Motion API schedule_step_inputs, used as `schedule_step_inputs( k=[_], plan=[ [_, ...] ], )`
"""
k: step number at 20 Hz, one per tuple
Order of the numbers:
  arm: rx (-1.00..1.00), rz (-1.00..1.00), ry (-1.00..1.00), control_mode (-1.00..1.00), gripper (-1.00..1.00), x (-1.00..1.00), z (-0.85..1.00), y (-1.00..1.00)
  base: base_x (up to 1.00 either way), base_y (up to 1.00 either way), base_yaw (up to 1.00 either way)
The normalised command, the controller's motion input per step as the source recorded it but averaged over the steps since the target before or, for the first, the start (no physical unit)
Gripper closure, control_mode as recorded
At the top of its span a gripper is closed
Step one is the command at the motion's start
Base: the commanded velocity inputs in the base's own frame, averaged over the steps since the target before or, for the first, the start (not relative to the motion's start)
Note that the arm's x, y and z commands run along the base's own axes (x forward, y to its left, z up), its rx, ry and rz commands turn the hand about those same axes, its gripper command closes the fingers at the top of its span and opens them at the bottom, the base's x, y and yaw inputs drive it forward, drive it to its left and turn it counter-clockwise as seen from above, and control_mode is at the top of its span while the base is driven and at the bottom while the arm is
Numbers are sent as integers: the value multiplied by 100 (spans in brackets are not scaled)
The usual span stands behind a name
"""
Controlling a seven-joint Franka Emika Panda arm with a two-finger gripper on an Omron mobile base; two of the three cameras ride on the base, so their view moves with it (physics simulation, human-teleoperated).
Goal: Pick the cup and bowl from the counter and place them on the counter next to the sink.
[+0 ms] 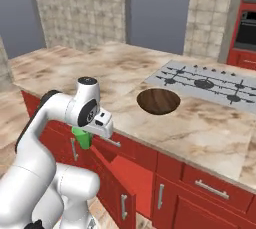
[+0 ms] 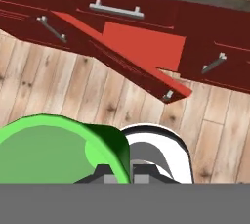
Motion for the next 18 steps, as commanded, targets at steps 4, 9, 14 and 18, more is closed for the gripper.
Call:
schedule_step_inputs(
  k=[4,9,14,18],
  plan=[
    [0,0,0,100,100,0,0,0,-29,66,67],
    [0,0,0,100,100,0,0,0,-11,63,58],
    [0,0,0,100,100,0,0,0,0,35,61],
    [0,0,0,100,100,0,0,0,0,35,61]
  ],
)
